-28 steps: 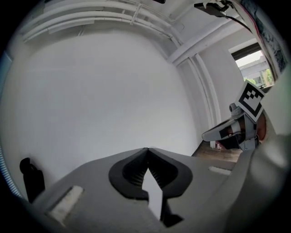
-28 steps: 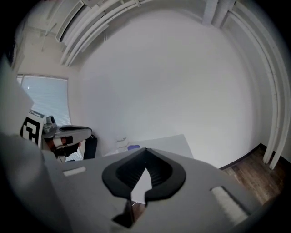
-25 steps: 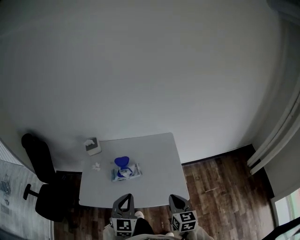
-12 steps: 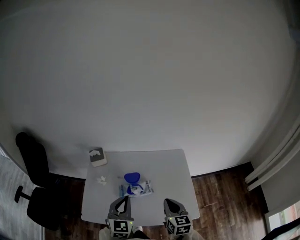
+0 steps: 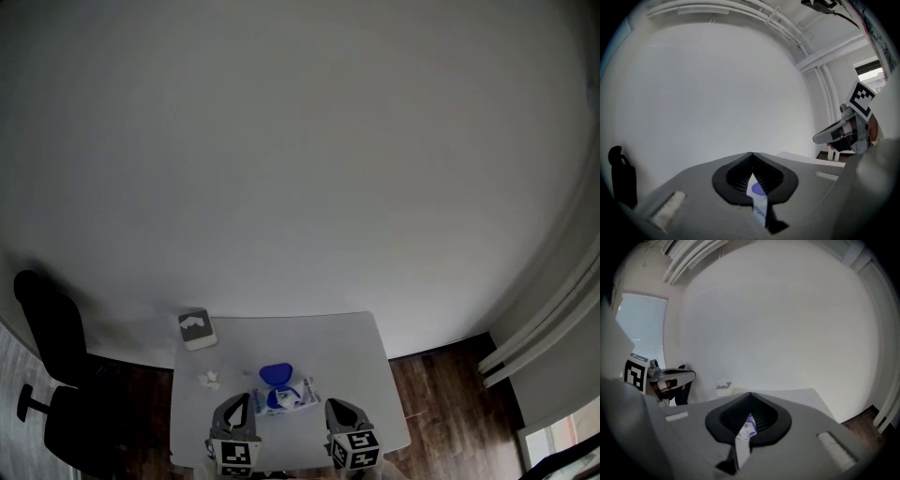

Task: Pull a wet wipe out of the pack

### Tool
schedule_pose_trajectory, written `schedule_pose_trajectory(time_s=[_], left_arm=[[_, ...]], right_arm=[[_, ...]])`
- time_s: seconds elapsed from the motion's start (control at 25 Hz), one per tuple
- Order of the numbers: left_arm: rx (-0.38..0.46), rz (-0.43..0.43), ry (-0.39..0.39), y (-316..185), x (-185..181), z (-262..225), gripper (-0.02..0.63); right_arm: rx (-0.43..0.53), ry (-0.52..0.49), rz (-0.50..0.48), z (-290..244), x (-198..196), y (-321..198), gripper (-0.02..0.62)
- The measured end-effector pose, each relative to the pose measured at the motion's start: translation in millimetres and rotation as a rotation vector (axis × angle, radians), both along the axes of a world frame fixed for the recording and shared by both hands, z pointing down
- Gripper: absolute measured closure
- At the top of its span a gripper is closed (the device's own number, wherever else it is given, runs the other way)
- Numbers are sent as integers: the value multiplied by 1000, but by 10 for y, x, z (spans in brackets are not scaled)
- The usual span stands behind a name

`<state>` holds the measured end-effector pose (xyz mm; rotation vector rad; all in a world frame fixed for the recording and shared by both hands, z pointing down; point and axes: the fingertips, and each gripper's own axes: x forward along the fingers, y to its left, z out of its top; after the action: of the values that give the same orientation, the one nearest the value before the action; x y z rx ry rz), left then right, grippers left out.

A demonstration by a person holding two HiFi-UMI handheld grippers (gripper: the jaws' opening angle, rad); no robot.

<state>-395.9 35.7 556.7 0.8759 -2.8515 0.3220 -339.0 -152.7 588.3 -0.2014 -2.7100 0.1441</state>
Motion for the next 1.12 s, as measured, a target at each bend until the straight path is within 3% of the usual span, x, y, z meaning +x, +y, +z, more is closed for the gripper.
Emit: schedule_pose_trajectory(time_s=[0.64, 1.12], left_arm=[[10, 42, 35, 75, -366, 89, 604], [-24, -15, 31, -66, -597, 35, 604]], right_arm=[[17, 44, 13, 79, -333, 175, 589], [1, 7, -61, 16, -786, 26, 591]])
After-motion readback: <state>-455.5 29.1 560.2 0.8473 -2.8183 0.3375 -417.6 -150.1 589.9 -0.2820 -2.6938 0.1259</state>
